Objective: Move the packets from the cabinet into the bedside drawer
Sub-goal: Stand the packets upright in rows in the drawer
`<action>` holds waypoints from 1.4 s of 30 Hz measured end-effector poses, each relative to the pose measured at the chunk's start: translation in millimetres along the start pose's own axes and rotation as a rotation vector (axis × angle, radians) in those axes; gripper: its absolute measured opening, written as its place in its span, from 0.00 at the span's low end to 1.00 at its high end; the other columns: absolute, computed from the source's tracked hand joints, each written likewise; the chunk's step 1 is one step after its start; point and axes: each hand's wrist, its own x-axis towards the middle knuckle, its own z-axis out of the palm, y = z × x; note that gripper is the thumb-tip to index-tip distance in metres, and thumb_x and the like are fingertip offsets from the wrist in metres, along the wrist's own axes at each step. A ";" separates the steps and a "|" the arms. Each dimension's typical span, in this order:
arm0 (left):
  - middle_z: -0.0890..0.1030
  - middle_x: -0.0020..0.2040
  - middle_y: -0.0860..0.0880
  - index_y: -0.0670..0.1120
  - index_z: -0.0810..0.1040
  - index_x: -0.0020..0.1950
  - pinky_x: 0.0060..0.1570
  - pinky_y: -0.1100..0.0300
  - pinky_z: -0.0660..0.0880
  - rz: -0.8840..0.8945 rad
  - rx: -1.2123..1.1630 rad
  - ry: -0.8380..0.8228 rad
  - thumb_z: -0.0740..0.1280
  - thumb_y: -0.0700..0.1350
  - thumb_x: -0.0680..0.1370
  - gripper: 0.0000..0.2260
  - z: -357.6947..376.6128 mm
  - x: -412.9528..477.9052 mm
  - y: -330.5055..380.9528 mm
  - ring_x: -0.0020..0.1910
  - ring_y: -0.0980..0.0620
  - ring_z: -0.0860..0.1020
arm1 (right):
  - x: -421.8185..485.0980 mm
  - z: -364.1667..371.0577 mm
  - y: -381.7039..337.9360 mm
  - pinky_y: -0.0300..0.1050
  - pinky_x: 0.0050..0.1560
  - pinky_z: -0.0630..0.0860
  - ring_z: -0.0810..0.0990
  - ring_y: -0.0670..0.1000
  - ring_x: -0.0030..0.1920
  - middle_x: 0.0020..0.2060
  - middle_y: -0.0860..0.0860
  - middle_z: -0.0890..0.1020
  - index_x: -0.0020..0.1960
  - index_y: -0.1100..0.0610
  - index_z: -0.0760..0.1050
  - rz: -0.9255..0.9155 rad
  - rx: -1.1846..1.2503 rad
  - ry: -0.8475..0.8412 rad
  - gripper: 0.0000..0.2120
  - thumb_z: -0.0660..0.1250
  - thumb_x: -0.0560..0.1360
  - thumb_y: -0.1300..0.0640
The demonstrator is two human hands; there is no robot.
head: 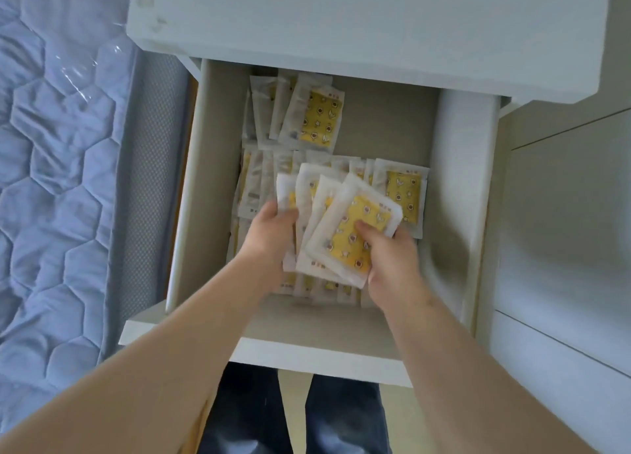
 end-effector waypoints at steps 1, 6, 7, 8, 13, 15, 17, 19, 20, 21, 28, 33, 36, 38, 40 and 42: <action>0.82 0.54 0.49 0.53 0.75 0.62 0.54 0.41 0.77 0.024 -0.002 0.000 0.59 0.42 0.81 0.13 3.5 6.6 7.1 0.53 0.45 0.81 | 6.5 3.3 -7.8 0.58 0.52 0.79 0.82 0.54 0.49 0.50 0.52 0.83 0.56 0.54 0.76 -0.011 -0.004 -0.011 0.13 0.69 0.73 0.63; 0.79 0.59 0.47 0.47 0.68 0.70 0.57 0.47 0.76 0.194 0.124 -0.015 0.61 0.42 0.78 0.19 31.8 49.6 51.2 0.57 0.47 0.78 | 49.7 18.5 -57.5 0.57 0.52 0.79 0.82 0.55 0.49 0.52 0.54 0.82 0.60 0.56 0.73 -0.088 -0.032 -0.028 0.16 0.70 0.73 0.61; 0.80 0.54 0.47 0.45 0.70 0.68 0.54 0.52 0.78 0.234 0.166 -0.014 0.61 0.41 0.79 0.17 38.6 57.1 62.3 0.52 0.49 0.79 | 59.3 22.2 -68.5 0.57 0.53 0.79 0.82 0.55 0.50 0.52 0.54 0.81 0.62 0.56 0.73 -0.115 -0.057 -0.020 0.18 0.70 0.73 0.61; 0.80 0.50 0.48 0.44 0.73 0.63 0.51 0.54 0.79 0.278 0.214 -0.014 0.61 0.40 0.79 0.13 46.0 63.9 75.1 0.49 0.50 0.80 | 69.3 26.4 -79.8 0.57 0.54 0.79 0.81 0.55 0.51 0.53 0.54 0.81 0.63 0.56 0.72 -0.146 -0.079 -0.013 0.20 0.71 0.72 0.60; 0.76 0.49 0.50 0.49 0.72 0.59 0.53 0.58 0.76 0.414 0.368 0.053 0.57 0.41 0.81 0.09 81.4 102.6 119.3 0.48 0.52 0.76 | 115.1 43.9 -123.0 0.52 0.49 0.81 0.82 0.53 0.49 0.51 0.54 0.81 0.61 0.55 0.72 -0.230 -0.078 -0.038 0.18 0.69 0.73 0.62; 0.73 0.44 0.51 0.49 0.71 0.59 0.42 0.64 0.72 0.439 0.446 0.076 0.56 0.41 0.81 0.09 88.2 124.0 116.1 0.40 0.55 0.73 | 133.4 43.9 -122.7 0.49 0.45 0.81 0.82 0.52 0.46 0.48 0.53 0.81 0.60 0.55 0.72 -0.218 -0.094 -0.039 0.17 0.69 0.73 0.62; 0.72 0.41 0.52 0.48 0.70 0.52 0.38 0.66 0.69 0.470 0.579 0.120 0.58 0.42 0.80 0.04 90.7 142.4 105.9 0.39 0.55 0.72 | 151.0 41.7 -116.1 0.48 0.43 0.82 0.81 0.51 0.42 0.44 0.53 0.80 0.55 0.55 0.74 -0.199 -0.121 -0.032 0.12 0.69 0.73 0.64; 0.74 0.44 0.52 0.48 0.72 0.50 0.43 0.64 0.69 0.538 0.736 0.152 0.59 0.44 0.80 0.03 88.2 156.2 94.9 0.45 0.54 0.74 | 163.9 39.6 -108.8 0.48 0.40 0.82 0.81 0.50 0.39 0.42 0.53 0.81 0.53 0.56 0.75 -0.195 -0.136 -0.034 0.11 0.69 0.73 0.66; 0.74 0.45 0.52 0.48 0.73 0.50 0.45 0.64 0.68 0.587 0.828 0.175 0.60 0.45 0.80 0.04 86.9 161.2 92.5 0.47 0.53 0.74 | 169.3 39.3 -105.9 0.48 0.41 0.82 0.82 0.50 0.39 0.42 0.53 0.81 0.53 0.57 0.76 -0.201 -0.146 -0.029 0.11 0.69 0.72 0.67; 0.73 0.45 0.51 0.47 0.74 0.50 0.45 0.63 0.67 0.643 0.921 0.215 0.60 0.45 0.80 0.05 85.3 165.2 91.9 0.47 0.53 0.74 | 174.5 40.0 -103.0 0.50 0.43 0.82 0.82 0.52 0.41 0.44 0.54 0.82 0.54 0.57 0.77 -0.211 -0.163 -0.022 0.12 0.70 0.72 0.67; 0.68 0.69 0.40 0.47 0.70 0.67 0.64 0.45 0.64 0.877 1.486 0.449 0.62 0.52 0.77 0.20 62.9 185.5 96.0 0.69 0.37 0.63 | 192.8 47.1 -97.6 0.49 0.53 0.79 0.81 0.53 0.51 0.49 0.52 0.81 0.51 0.55 0.77 -0.362 -0.500 0.024 0.10 0.72 0.71 0.62; 0.57 0.76 0.44 0.51 0.53 0.77 0.71 0.40 0.50 0.890 1.551 0.236 0.57 0.55 0.80 0.28 60.8 205.6 108.7 0.75 0.40 0.53 | 200.8 54.7 -111.7 0.48 0.56 0.78 0.79 0.52 0.56 0.56 0.53 0.80 0.59 0.56 0.75 -0.421 -0.741 0.050 0.16 0.72 0.72 0.55; 0.59 0.74 0.43 0.49 0.54 0.77 0.72 0.43 0.50 0.921 1.589 0.295 0.55 0.54 0.81 0.25 51.7 207.4 96.4 0.73 0.39 0.55 | 205.1 54.0 -113.7 0.45 0.57 0.77 0.77 0.52 0.59 0.60 0.53 0.77 0.64 0.57 0.71 -0.363 -0.773 0.078 0.21 0.71 0.73 0.54; 0.61 0.73 0.41 0.49 0.56 0.76 0.72 0.43 0.51 0.959 1.603 0.323 0.54 0.54 0.81 0.24 49.8 205.8 87.2 0.72 0.38 0.57 | 206.7 50.9 -112.5 0.45 0.59 0.75 0.75 0.53 0.62 0.62 0.53 0.75 0.67 0.56 0.67 -0.370 -0.793 0.093 0.25 0.70 0.73 0.53; 0.61 0.72 0.41 0.51 0.58 0.76 0.72 0.42 0.50 0.952 1.579 0.354 0.54 0.53 0.81 0.22 54.1 204.7 86.3 0.72 0.37 0.57 | 207.2 48.4 -112.2 0.46 0.61 0.74 0.73 0.53 0.64 0.64 0.53 0.73 0.69 0.56 0.65 -0.383 -0.801 0.087 0.26 0.69 0.74 0.53; 0.60 0.73 0.42 0.54 0.62 0.74 0.72 0.40 0.48 0.871 1.502 0.429 0.53 0.51 0.81 0.20 61.4 200.7 92.6 0.73 0.37 0.55 | 206.8 48.3 -111.8 0.44 0.60 0.74 0.73 0.53 0.64 0.64 0.53 0.73 0.69 0.55 0.65 -0.387 -0.820 0.062 0.24 0.67 0.76 0.54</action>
